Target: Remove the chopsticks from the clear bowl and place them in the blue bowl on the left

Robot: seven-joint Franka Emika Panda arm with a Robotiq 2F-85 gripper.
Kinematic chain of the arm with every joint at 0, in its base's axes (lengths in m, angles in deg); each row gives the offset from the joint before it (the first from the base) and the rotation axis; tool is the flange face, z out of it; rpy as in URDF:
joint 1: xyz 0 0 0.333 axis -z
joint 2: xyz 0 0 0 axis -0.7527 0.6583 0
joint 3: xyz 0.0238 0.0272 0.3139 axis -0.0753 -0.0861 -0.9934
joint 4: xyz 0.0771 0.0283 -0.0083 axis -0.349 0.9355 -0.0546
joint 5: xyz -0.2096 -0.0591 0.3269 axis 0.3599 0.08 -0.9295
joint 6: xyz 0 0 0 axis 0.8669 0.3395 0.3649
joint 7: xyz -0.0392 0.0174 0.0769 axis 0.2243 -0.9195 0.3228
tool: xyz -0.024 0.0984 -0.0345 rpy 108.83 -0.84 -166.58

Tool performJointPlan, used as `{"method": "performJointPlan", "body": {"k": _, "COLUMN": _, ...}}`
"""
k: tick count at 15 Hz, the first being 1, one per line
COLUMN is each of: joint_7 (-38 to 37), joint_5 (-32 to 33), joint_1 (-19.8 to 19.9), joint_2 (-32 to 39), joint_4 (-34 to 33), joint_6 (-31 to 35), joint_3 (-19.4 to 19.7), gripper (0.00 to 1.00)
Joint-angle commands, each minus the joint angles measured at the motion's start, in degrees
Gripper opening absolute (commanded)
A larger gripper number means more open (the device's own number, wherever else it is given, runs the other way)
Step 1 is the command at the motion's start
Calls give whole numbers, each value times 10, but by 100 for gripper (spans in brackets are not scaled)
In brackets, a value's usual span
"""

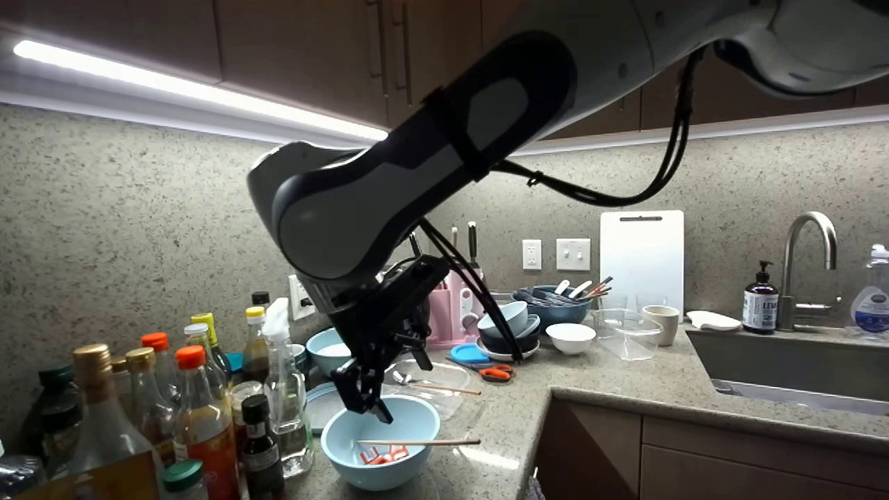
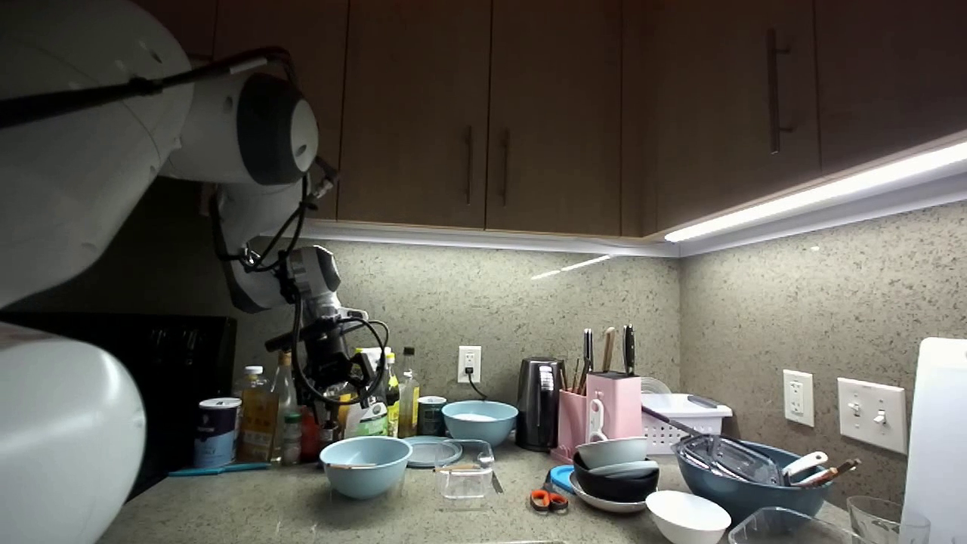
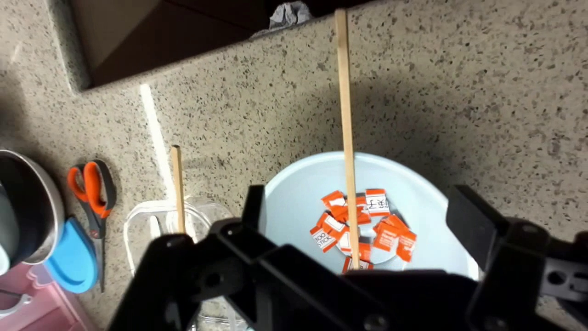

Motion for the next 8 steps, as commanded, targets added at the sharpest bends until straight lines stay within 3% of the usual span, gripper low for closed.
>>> {"method": "performJointPlan", "body": {"k": 1, "joint_7": -100, "joint_5": 31, "joint_1": -12, "joint_2": -105, "joint_4": 132, "joint_6": 47, "joint_3": 0, "gripper": 100}}
{"method": "performJointPlan", "body": {"k": 3, "joint_7": -155, "joint_5": 47, "joint_1": -14, "joint_2": -141, "joint_4": 177, "joint_6": 56, "joint_3": -5, "gripper": 100}}
{"method": "performJointPlan", "body": {"k": 4, "joint_7": -108, "joint_5": 29, "joint_1": -2, "joint_2": -82, "joint_4": 98, "joint_6": 25, "joint_3": -15, "gripper": 100}}
{"method": "performJointPlan", "body": {"k": 8, "joint_7": -138, "joint_5": 36, "joint_1": 1, "joint_2": -122, "joint_4": 147, "joint_6": 35, "joint_3": -22, "gripper": 100}}
